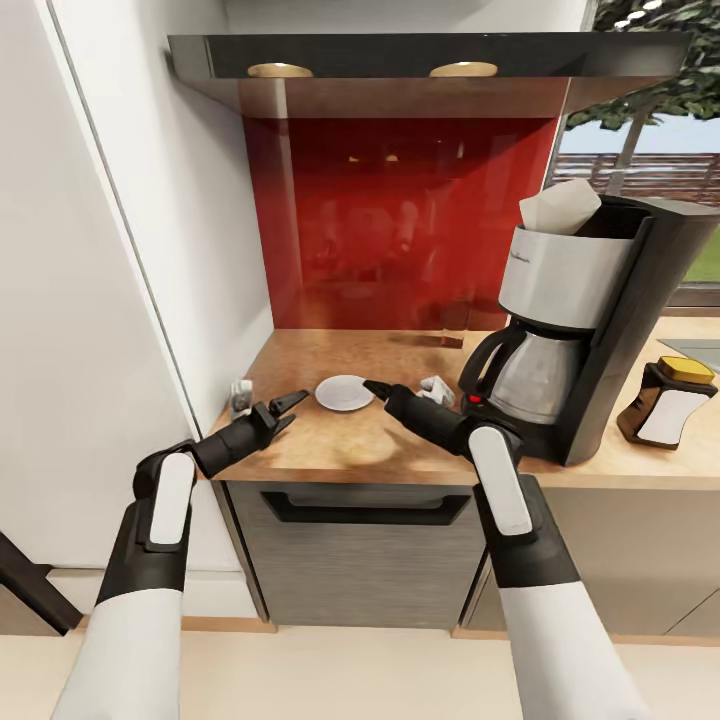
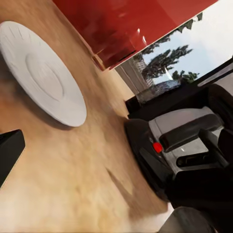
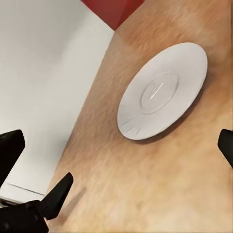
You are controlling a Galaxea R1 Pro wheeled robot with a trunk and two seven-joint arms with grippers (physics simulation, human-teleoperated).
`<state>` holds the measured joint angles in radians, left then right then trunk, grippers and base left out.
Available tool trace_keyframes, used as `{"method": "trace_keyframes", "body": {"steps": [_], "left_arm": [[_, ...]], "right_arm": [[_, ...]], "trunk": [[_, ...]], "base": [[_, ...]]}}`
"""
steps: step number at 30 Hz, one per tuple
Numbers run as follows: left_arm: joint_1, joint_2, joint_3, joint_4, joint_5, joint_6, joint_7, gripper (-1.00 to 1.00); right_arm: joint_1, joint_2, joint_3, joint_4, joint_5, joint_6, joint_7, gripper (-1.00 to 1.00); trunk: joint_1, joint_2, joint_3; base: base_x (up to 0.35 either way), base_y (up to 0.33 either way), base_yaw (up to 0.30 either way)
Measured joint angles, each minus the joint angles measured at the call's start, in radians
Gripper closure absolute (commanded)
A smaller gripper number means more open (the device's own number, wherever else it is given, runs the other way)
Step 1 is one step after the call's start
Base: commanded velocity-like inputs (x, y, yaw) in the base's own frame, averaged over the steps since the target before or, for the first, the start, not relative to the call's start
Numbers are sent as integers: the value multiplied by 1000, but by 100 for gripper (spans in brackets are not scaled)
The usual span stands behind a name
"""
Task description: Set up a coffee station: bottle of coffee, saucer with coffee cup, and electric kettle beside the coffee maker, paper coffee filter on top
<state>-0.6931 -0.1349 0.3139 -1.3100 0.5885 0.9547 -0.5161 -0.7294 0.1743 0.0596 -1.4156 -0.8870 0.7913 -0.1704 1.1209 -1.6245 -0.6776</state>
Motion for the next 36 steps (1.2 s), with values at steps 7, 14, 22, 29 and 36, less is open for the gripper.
{"method": "trace_keyframes", "body": {"steps": [7,14,22,29,36], "left_arm": [[-1,0,16,-6,0,0,50,-100],[-1,2,23,-6,0,-1,61,-100],[-1,2,23,-7,0,-2,90,-100],[-1,1,24,-17,0,-2,102,-100],[-1,1,26,-24,-1,-2,104,-100]], "right_arm": [[0,0,4,1,-5,-14,-9,-100],[0,0,3,13,-5,-18,-11,-100],[-2,0,5,15,-38,-20,-108,-100],[-9,0,7,15,-117,-80,-222,-100],[-12,0,67,15,-125,-102,-236,-100]], "trunk": [[0,0,0],[0,0,0],[0,0,0],[0,0,0],[0,0,0]], "base": [[0,0,0],[0,0,0],[0,0,0],[0,0,0],[1,0,0]]}}
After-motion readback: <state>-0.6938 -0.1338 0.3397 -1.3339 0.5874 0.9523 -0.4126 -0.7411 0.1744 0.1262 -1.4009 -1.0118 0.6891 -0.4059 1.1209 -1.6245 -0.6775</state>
